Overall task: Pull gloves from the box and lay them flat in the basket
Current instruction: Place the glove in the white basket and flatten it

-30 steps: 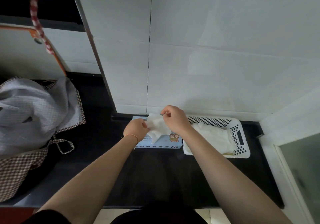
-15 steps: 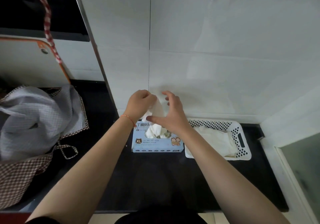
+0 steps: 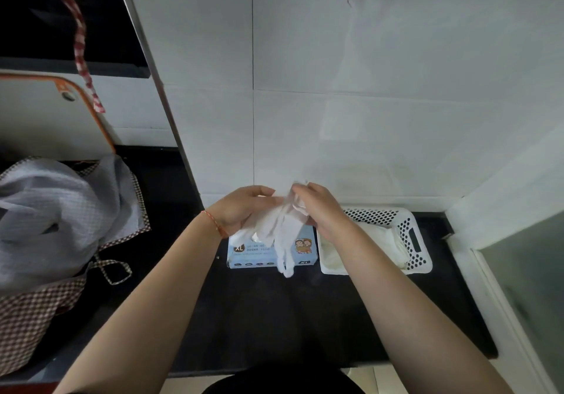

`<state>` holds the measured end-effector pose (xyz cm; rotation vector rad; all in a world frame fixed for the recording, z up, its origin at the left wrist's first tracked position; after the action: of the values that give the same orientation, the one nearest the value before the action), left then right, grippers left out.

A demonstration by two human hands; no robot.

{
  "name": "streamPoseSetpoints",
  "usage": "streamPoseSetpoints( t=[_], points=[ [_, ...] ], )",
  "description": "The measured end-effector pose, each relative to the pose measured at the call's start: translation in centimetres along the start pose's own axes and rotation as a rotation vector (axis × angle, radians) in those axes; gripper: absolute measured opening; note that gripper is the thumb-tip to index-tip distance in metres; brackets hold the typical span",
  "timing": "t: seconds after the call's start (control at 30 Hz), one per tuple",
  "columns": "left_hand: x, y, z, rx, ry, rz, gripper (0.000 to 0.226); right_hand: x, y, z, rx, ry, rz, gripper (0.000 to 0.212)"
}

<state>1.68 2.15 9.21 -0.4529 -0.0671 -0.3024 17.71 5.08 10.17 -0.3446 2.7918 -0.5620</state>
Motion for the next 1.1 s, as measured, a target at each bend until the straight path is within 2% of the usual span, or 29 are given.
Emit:
streamPoseSetpoints(
  t=[0.07,0.13,0.2,0.27,0.37,0.43,0.5,0.63,0.77,0.87,0.97,1.1],
  points=[
    [-0.2,0.1,-0.5,-0.009,-0.024,0.08,0.02,-0.3,-0.1,0.6,0.087,0.073,-0.037,0.044],
    [-1.0,0.3,-0.9,-0.016,0.048,0.174,0.015,-0.7,-0.2,0.7,0.039,0.03,-0.098,0.045],
    [-1.6,0.4,-1.3,-0.029,0.127,0.218,0.029,-1.1,-0.5,0.4,-0.059,-0.081,-0.104,0.031],
    [-1.8,0.2,-1.7,-0.085,0.154,0.238,0.044,-1.7,-0.4,0.1,-0.115,-0.186,-0.007,0.03],
    [-1.5,0.0,-2.0,-0.146,0.193,0.232,0.048,-2.1,-0.3,-0.2,-0.128,-0.209,0.057,0.029],
    [-0.7,0.0,-1.7,-0.08,0.28,0.189,0.046,-1.8,-0.3,-0.5,-0.144,-0.239,0.032,0.036],
    [0.3,0.1,-1.4,0.004,0.278,0.167,0.038,-1.3,-0.7,-1.1,-0.2,-0.3,-0.009,0.035],
    [1.3,0.8,-1.1,0.149,0.402,0.293,0.011,-0.9,-1.2,-1.9,-0.324,-0.427,-0.053,0.043],
    [1.5,0.8,-0.9,0.156,0.391,0.359,0.025,-1.7,-1.1,-1.9,-0.346,-0.459,-0.038,0.044],
    [2.1,0.5,-0.8,0.132,0.282,0.245,0.017,-2.3,-1.1,-1.9,-0.358,-0.46,-0.034,0.033],
    [3.0,0.7,-1.2,0.105,0.329,0.07,0.017,-2.8,-1.1,-1.9,-0.35,-0.404,-0.033,0.025],
    [2.6,2.0,-2.4,0.018,0.421,0.053,0.025,-4.3,-1.1,-1.3,-0.309,-0.359,0.002,0.027]
  ],
)
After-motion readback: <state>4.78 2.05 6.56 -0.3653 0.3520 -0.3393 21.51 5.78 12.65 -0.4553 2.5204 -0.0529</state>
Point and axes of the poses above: each hand's wrist, its own y-axis towards the middle knuckle, its own x-axis out of the palm, z = x × y, the point moved 4 cm from there along y, towards the middle knuckle, and after that the axes turned 2 degrees about -x, right-handed, at the moved point
